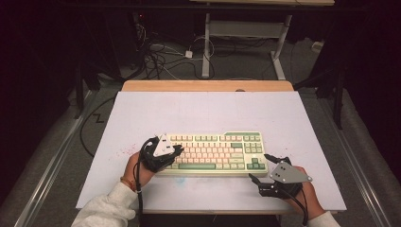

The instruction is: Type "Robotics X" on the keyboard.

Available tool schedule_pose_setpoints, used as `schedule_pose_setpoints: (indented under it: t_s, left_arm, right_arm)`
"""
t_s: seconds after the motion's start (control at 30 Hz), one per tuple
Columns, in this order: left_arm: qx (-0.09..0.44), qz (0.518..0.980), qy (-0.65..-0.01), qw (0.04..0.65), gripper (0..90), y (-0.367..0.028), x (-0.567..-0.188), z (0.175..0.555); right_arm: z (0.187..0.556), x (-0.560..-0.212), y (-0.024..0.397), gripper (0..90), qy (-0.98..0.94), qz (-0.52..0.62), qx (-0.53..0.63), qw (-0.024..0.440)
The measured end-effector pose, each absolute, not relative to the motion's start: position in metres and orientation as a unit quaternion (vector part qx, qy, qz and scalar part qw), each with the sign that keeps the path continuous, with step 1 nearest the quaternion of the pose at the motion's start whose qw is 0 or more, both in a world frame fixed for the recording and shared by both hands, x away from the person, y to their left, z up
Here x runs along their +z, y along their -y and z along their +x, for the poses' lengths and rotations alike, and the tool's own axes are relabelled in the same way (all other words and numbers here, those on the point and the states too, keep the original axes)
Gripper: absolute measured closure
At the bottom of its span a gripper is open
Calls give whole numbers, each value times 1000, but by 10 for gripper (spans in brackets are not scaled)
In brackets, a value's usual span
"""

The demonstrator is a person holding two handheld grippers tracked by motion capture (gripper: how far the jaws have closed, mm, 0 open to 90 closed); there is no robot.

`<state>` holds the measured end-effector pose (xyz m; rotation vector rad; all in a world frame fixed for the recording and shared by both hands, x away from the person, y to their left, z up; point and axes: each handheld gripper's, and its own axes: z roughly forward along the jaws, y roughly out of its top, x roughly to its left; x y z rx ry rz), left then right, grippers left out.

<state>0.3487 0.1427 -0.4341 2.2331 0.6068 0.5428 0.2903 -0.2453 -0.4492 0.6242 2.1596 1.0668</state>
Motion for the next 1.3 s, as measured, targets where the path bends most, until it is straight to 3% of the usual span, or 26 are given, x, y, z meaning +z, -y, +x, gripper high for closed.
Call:
schedule_pose_setpoints:
  t_s: [1.3]
  left_arm:
    - [202,876,-202,388,837,-138,-427,330]
  right_arm:
    - [289,-449,244,207,-824,234,406,320]
